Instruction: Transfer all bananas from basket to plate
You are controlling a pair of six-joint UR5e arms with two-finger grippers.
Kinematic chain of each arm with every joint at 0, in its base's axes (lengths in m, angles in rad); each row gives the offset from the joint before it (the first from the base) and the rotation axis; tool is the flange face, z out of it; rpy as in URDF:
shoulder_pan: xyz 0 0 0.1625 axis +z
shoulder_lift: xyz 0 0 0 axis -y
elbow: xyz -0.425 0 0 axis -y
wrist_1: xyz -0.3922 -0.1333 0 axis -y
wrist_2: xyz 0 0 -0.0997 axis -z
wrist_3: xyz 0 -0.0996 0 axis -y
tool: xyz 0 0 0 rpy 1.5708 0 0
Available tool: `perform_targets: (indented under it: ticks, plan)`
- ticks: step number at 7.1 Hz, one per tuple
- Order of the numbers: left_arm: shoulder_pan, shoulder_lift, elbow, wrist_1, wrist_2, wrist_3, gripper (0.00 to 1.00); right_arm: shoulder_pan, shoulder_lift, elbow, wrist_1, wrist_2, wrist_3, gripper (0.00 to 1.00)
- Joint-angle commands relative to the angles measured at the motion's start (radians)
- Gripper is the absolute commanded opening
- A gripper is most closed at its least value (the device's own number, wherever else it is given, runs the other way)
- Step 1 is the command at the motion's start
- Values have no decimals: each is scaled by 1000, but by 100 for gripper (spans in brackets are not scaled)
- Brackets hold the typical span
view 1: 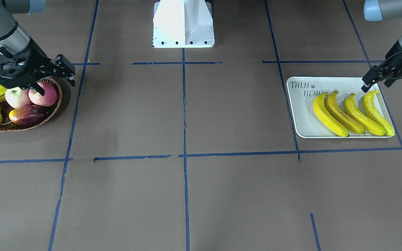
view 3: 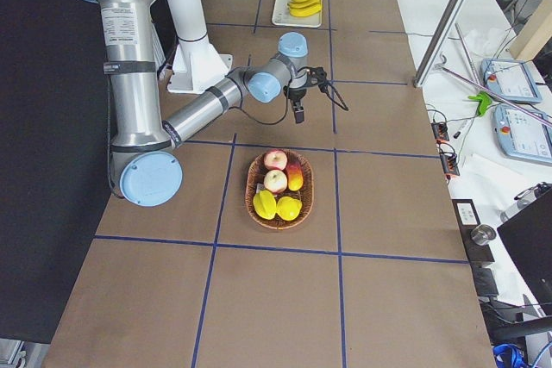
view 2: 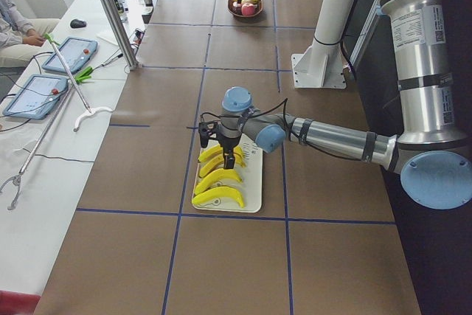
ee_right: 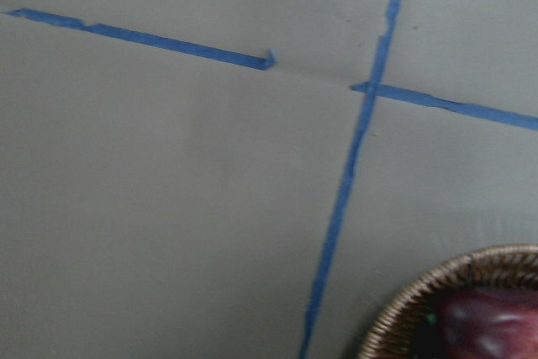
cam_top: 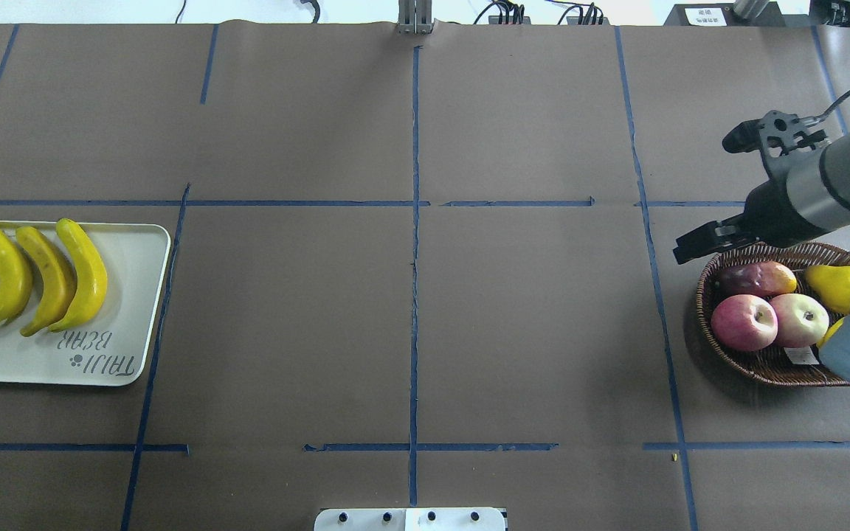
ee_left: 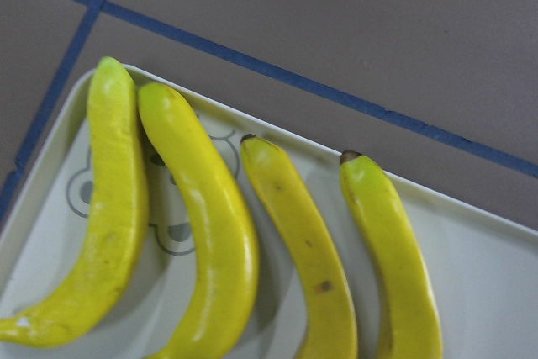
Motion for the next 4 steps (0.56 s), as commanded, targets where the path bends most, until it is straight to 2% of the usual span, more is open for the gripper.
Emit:
perform_targets:
  ticks: [1, 2, 3, 4]
  plan:
    - [-167, 11, 18, 139, -48, 476, 100, 142, -72, -4, -84, 58, -293, 100]
    - [-228, 2, 21, 258, -48, 700, 100, 207, -77, -3, -157, 81, -429, 100]
    - [-273, -3, 12, 391, -50, 834, 100, 263, -76, -4, -225, 83, -548, 100]
    - [-290, -36, 7, 529, -70, 864, 100, 320, -74, -6, -291, 85, -660, 100]
